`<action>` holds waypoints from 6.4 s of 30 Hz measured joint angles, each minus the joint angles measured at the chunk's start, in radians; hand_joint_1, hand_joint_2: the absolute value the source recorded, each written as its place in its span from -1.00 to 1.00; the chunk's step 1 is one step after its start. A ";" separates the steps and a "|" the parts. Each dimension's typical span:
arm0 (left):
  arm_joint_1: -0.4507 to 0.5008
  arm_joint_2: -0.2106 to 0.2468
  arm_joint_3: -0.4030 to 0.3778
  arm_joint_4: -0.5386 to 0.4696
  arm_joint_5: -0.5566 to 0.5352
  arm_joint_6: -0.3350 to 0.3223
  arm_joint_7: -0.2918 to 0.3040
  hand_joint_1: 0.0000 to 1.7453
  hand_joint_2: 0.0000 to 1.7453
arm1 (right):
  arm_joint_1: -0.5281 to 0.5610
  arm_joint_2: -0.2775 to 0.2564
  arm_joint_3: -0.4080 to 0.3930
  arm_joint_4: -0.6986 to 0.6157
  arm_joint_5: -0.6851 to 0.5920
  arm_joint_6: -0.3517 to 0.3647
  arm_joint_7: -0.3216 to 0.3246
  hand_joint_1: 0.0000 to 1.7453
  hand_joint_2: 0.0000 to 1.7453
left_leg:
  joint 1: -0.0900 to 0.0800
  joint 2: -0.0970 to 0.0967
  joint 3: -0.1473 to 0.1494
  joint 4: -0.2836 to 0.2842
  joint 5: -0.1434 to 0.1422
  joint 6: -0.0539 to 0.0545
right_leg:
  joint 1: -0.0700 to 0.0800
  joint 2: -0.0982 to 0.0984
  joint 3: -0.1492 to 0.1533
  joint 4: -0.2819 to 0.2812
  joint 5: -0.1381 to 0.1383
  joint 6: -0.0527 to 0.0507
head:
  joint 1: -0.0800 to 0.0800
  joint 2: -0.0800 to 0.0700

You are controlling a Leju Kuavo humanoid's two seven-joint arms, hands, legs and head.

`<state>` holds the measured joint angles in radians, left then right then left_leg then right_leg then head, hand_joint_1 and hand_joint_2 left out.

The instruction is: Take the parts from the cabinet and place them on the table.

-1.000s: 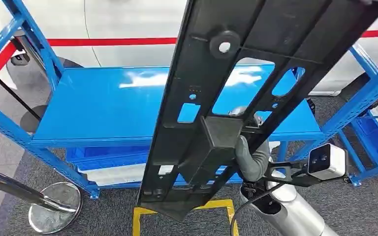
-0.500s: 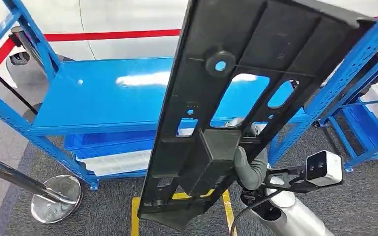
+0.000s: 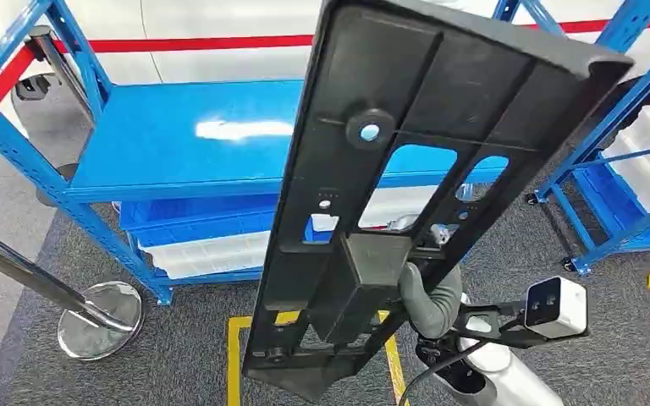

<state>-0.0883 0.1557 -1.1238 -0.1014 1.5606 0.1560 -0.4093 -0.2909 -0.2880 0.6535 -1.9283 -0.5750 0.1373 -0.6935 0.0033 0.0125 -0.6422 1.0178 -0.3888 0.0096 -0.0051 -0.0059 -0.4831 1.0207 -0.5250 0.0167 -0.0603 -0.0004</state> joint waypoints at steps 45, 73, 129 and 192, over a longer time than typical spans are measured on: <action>0.000 -0.036 -0.026 0.002 0.009 0.017 -0.037 -1.00 -1.00 | 0.053 -0.023 -0.090 0.002 0.037 0.144 -0.002 0.88 1.00 | 0.008 -0.010 0.120 0.074 -0.094 -0.038 | 0.000 -0.001 -0.154 -0.004 0.127 -0.044 | 0.000 0.000; 0.007 -0.031 -0.008 0.003 0.009 0.064 -0.010 -1.00 -1.00 | 0.023 -0.021 -0.236 0.088 0.023 0.283 -0.002 0.88 1.00 | 0.008 -0.005 -0.025 0.236 -0.156 -0.046 | -0.006 0.048 -0.100 -0.007 0.083 -0.050 | 0.000 0.000; -0.011 -0.076 -0.127 -0.006 -0.024 0.070 0.023 -1.00 -1.00 | 0.172 -0.016 -0.156 -0.058 0.233 0.275 -0.008 0.88 1.00 | 0.008 0.018 0.093 0.064 -0.165 -0.050 | -0.009 -0.017 -0.117 -0.001 0.083 -0.054 | 0.000 0.000; -0.021 -0.050 -0.122 -0.005 0.006 0.037 0.025 -1.00 -1.00 | 0.228 -0.013 -0.241 -0.068 0.290 0.281 0.027 0.88 1.00 | 0.007 -0.002 0.028 0.213 -0.243 -0.048 | -0.003 0.011 -0.120 -0.002 0.078 -0.053 | 0.000 0.000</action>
<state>-0.1090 0.1060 -1.2459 -0.1064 1.5667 0.1926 -0.3845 -0.0632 -0.3006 0.4120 -1.9959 -0.2849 0.4180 -0.6661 0.0100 0.0106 -0.6144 1.2308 -0.6320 -0.0379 -0.0084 0.0055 -0.6033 1.0191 -0.4469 -0.0360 -0.0603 -0.0004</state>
